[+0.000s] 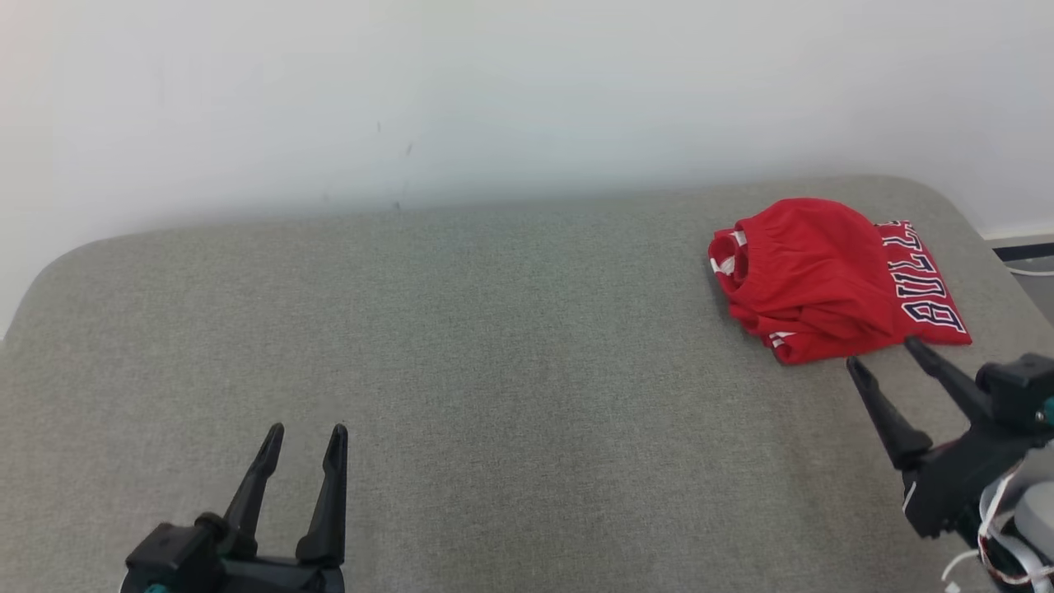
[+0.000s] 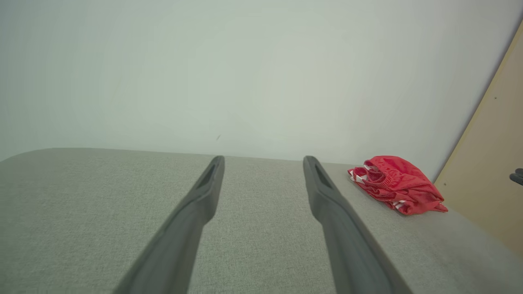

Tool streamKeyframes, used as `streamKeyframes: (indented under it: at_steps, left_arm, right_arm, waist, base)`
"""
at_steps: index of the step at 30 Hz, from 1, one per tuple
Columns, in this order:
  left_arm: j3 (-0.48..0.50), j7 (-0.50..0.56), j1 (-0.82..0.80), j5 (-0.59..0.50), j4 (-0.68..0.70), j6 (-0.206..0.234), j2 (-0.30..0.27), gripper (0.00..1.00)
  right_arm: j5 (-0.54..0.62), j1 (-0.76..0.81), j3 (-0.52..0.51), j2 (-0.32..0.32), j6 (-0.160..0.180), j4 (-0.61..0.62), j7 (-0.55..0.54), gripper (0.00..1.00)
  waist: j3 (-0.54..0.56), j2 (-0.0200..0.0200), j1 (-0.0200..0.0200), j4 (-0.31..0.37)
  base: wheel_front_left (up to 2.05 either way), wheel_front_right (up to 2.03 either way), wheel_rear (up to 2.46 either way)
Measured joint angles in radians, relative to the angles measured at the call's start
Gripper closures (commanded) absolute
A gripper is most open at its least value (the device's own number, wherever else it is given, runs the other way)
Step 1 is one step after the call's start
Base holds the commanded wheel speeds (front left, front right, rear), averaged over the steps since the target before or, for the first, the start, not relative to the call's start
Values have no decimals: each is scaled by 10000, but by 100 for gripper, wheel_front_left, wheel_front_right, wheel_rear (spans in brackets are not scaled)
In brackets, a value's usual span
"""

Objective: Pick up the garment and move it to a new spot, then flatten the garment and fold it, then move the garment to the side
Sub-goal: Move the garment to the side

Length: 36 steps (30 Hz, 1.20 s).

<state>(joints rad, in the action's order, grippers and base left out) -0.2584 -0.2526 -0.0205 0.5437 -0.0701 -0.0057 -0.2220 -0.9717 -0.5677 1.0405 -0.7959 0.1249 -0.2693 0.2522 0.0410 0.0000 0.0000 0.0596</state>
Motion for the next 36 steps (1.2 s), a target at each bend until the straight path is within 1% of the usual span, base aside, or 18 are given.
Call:
streamKeyframes:
  at_steps: [3,9,10,11,13,14,18,23,24,29,36]
  left_arm:
    - [157,0,340,-6,65,150,52,0]
    - [629,0,536,-238,224,445,23,0]
    - [629,0,536,-238,224,445,23,0]
    - [828,0,564,-407,265,554,33,0]
    - [932,0,683,-453,295,589,35,0]
    - [932,0,683,-453,295,589,35,0]
    - [941,0,765,-546,311,589,115,0]
    - [1135,0,1084,-631,343,606,238,0]
    - [1135,0,1169,-656,339,667,267,0]
    - [1135,0,1190,-838,309,671,374,0]
    - [1183,0,1190,-1172,291,671,393,0]
  right_arm:
    - [-48,755,-683,33,25,410,2,0]
    - [115,2138,-2838,646,25,207,0,0]
    - [115,2138,-2838,646,25,207,0,0]
    - [343,2613,-3540,972,25,100,0,0]
    - [594,3108,-4184,1306,25,52,0,0]
    - [594,3108,-4184,1306,25,52,0,0]
    - [1484,3826,-5179,1979,27,240,-2,0]
    - [2736,4266,-6215,2844,27,920,0,0]
    - [2957,4396,-6418,2964,25,1137,4,0]
    - [3985,4993,-7110,3275,27,2163,15,0]
    - [4798,5280,-7747,3607,27,2915,42,0]
  waist:
    - [14,-1,-1,-59]
    - [-52,0,0,-34]
    - [-52,0,0,-34]
    - [-68,0,0,-19]
    - [-80,0,0,-8]
    - [-80,0,0,-8]
    - [-102,0,0,0]
    - [-72,0,0,49]
    - [-61,0,0,70]
    - [-84,0,0,60]
    - [-134,1,0,-9]
  base:
    - [0,0,0]
    - [0,0,0]
    - [0,0,0]
    - [0,0,0]
    - [0,0,0]
    - [0,0,0]
    - [0,0,0]
    - [0,0,0]
    - [0,0,0]
    - [0,0,0]
    - [0,0,0]
